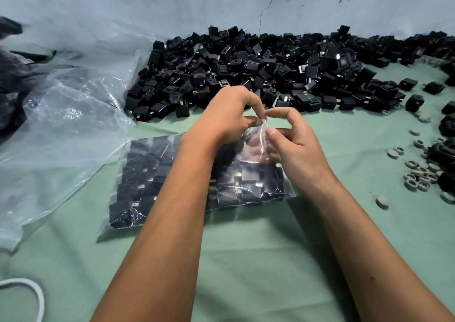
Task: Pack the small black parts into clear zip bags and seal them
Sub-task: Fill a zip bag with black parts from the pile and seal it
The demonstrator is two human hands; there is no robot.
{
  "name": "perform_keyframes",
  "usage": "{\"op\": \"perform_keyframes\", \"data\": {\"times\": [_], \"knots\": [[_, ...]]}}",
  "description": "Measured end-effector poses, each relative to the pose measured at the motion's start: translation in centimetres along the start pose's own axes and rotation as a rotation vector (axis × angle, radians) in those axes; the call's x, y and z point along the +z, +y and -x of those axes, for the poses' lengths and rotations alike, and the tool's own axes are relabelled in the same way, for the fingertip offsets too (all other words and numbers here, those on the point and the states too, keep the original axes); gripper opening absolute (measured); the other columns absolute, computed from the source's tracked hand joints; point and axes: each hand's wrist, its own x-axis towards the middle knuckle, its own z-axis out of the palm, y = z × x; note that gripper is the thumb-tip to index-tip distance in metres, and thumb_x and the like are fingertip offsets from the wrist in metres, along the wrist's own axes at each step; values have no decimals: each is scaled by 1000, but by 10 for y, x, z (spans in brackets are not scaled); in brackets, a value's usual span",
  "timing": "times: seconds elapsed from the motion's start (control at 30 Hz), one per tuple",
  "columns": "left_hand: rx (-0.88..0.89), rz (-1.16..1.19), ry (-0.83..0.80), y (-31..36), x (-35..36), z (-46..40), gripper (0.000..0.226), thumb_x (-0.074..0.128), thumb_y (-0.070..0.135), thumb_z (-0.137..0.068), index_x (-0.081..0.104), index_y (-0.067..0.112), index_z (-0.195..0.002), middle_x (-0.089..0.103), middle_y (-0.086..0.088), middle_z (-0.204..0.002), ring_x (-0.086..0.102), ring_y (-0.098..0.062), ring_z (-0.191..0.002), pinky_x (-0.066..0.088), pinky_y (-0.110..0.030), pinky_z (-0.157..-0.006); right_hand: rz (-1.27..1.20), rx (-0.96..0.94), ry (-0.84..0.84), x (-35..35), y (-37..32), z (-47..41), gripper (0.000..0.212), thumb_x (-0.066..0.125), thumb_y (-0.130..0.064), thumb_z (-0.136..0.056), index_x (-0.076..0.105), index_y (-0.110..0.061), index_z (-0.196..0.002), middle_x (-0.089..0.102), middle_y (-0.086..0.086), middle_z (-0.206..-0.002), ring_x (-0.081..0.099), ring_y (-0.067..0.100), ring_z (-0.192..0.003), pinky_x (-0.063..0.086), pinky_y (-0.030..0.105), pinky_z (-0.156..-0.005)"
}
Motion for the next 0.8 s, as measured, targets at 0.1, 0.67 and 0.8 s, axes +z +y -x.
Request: {"op": "perform_keyframes", "data": {"times": [0.1,0.67,0.8], "knots": [[-20,18,-9,0,0,0,12,82,15,-86,80,27,-88,67,7,-108,62,-13,-110,50,-39,-102,17,-16,118,-7,2,-3,18,53,-12,-105,60,-17,-121,74,18,-89,76,34,-71,62,39,-62],[-659,-56,432,-50,-42,19,34,56,2,-85,76,29,-80,73,0,-98,64,-24,-91,49,-30,-76,993,-264,-125,84,-38,-98,18,64,-22,-91,75,-24,-105,75,3,-99,68,27,-98,57,40,-88],[-731,-61,624,-63,-56,28,29,54,8,-88,79,22,-93,74,-4,-103,65,-30,-99,45,-29,-73,1230,-347,-377,127,-18,-124,51,63,-20,-94,50,-23,-143,52,11,-139,48,36,-129,44,45,-106]]}}
